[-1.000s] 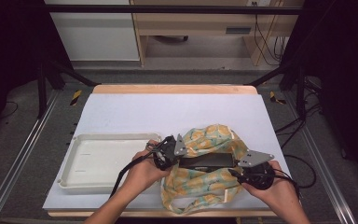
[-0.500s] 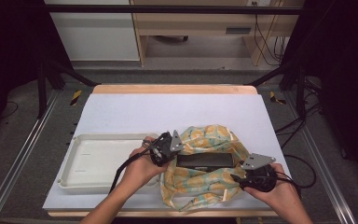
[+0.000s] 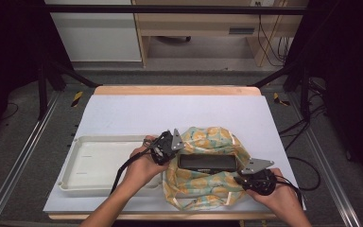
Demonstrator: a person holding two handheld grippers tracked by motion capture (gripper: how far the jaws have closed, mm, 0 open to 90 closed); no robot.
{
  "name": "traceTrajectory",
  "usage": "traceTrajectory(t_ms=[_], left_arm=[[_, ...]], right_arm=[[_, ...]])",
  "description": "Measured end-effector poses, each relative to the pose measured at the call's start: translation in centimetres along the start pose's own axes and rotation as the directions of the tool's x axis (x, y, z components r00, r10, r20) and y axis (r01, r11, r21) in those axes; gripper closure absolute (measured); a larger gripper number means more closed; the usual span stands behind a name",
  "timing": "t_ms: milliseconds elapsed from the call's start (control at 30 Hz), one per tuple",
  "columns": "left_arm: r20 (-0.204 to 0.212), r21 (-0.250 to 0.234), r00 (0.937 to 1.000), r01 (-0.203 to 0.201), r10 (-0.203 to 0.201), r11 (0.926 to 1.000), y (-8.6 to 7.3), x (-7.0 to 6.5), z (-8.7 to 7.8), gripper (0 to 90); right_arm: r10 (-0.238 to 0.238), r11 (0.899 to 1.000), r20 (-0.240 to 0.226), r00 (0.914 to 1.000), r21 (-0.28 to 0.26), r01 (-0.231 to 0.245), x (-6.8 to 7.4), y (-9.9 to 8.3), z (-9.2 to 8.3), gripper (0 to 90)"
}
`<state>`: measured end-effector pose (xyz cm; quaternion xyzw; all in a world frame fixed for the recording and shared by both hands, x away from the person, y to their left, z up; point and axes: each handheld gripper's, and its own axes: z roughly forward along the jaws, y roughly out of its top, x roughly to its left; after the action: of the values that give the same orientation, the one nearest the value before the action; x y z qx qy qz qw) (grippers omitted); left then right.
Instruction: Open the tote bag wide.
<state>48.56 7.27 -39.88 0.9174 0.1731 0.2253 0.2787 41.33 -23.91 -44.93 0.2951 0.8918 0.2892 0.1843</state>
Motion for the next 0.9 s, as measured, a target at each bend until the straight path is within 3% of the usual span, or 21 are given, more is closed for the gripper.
traceTrajectory(t_ms=[67,100,200,233,300,600,733,900], left_arm=[[0.002,-0.003,1.0000,0.009,-0.009,1.0000,-0.1,0.1,0.3,90.0],[-0.001,0.002,0.9999,0.017,-0.017,0.9999,-0.3,0.3,0.7,90.0],[-0.004,-0.007,0.9995,0.031,-0.031,0.9995,-0.5,0.5,1.1,90.0],[-0.002,-0.003,0.9991,0.042,-0.042,0.9991,-0.6,0.6,1.2,90.0],[0.004,-0.018,0.9986,0.053,-0.053,0.9984,-0.6,0.7,1.4,90.0],[0.025,-0.004,0.9955,0.091,-0.091,0.9958,-0.5,1.3,3.2,90.0],[0.037,0.023,0.9942,0.100,-0.101,0.9947,-0.3,1.6,4.2,90.0],[0.022,0.060,0.9947,0.099,-0.101,0.9932,-0.2,1.8,5.2,90.0]], right_arm=[[0.001,1.000,0.001,1.0000,0.004,-0.001,0.0,-0.2,0.1,78.6],[0.005,1.000,0.001,1.0000,0.001,-0.005,0.0,-0.6,0.3,87.2],[0.022,1.000,0.002,0.9998,-0.015,-0.022,0.0,-0.9,0.3,90.0],[0.044,0.997,-0.004,0.9990,-0.070,-0.044,-0.1,-1.1,0.0,90.0],[0.037,0.995,0.000,0.9993,-0.098,-0.037,0.0,-1.0,-0.3,90.0],[0.068,0.997,0.022,0.9974,-0.049,-0.067,-0.3,-1.7,1.0,90.0],[0.079,0.997,0.011,0.9968,-0.027,-0.079,-0.2,-2.2,1.4,90.0],[0.082,0.996,0.000,0.9967,-0.028,-0.081,-0.3,-2.4,1.4,90.0]])
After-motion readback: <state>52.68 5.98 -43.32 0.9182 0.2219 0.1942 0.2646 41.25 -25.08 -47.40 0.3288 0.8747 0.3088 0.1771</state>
